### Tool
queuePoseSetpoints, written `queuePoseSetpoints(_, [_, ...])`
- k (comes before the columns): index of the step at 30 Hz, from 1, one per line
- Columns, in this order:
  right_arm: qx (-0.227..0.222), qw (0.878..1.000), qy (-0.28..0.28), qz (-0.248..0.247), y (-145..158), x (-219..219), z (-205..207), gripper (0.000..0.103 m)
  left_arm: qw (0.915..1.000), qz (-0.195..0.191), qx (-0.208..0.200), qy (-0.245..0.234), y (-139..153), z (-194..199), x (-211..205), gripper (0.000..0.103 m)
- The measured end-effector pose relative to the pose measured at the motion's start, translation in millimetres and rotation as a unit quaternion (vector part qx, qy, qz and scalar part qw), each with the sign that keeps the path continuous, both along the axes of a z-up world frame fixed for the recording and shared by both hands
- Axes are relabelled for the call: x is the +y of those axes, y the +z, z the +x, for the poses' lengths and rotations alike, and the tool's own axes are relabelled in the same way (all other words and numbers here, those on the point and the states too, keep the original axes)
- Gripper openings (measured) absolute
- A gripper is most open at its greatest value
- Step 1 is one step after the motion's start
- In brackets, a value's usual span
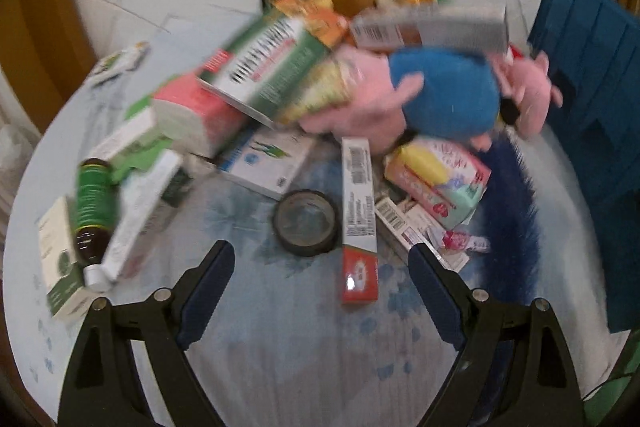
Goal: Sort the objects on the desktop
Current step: 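Grasp the white-red ointment box with the left tool while the right tool grasps the white tube box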
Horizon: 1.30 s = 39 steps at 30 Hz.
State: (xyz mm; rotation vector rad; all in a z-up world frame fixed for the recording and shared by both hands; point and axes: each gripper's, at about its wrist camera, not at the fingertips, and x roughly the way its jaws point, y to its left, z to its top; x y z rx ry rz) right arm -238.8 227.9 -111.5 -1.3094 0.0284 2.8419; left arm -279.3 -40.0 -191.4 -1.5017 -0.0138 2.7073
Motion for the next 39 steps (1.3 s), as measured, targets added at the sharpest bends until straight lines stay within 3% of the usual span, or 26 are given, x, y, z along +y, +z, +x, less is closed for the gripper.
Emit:
queuePoseSetpoints(1, [-0.01,1.0,-0.008,-0.003,-9,5,-8,0.103,0.9999,0.002,-0.009,-0.006,-7,-6,4,0.078])
queuePoseSetpoints(3, [-0.024,1.0,-0.012,-0.007,-19,10,-17,0.103,0.9996,0.003,-0.024,-0.016,-17,-14,9,0.059])
queuePoseSetpoints(6, [-0.05,0.999,-0.015,-0.011,-39,14,-34,0.103,0.9984,0.008,-0.051,-0.024,-33,-27,13,0.04])
queuePoseSetpoints(8, [-0.066,0.998,-0.012,-0.011,-51,14,-43,0.103,0.9977,0.01,-0.062,-0.025,-40,-33,14,0.034])
queuePoseSetpoints(16, [-0.117,0.993,-0.028,-0.018,-89,21,-84,0.1,0.9972,-0.002,-0.073,-0.014,-55,-55,18,0.034])
queuePoseSetpoints(19, [-0.131,0.991,-0.024,-0.019,-100,19,-97,0.077,0.9971,-0.008,-0.075,-0.015,-57,-58,21,0.033])
queuePoseSetpoints(23, [-0.149,0.988,-0.018,-0.026,-117,16,-111,0.07,0.9969,-0.006,-0.077,-0.014,-56,-58,20,0.033])
queuePoseSetpoints(26, [-0.158,0.987,-0.016,-0.03,-126,15,-120,0.053,0.9967,-0.006,-0.079,-0.014,-55,-57,20,0.033])
queuePoseSetpoints(28, [-0.165,0.986,-0.018,-0.025,-133,15,-125,0.029,0.9967,-0.006,-0.08,-0.014,-53,-55,19,0.033])
queuePoseSetpoints(31, [-0.159,0.987,-0.02,-0.03,-131,19,-125,0.018,0.997,-0.003,-0.076,-0.012,-45,-49,17,0.032])
queuePoseSetpoints(39, [-0.127,0.992,-0.009,-0.026,-95,19,-95,0.018,0.9992,-0.004,-0.039,-0.01,-9,-19,14,0.032])
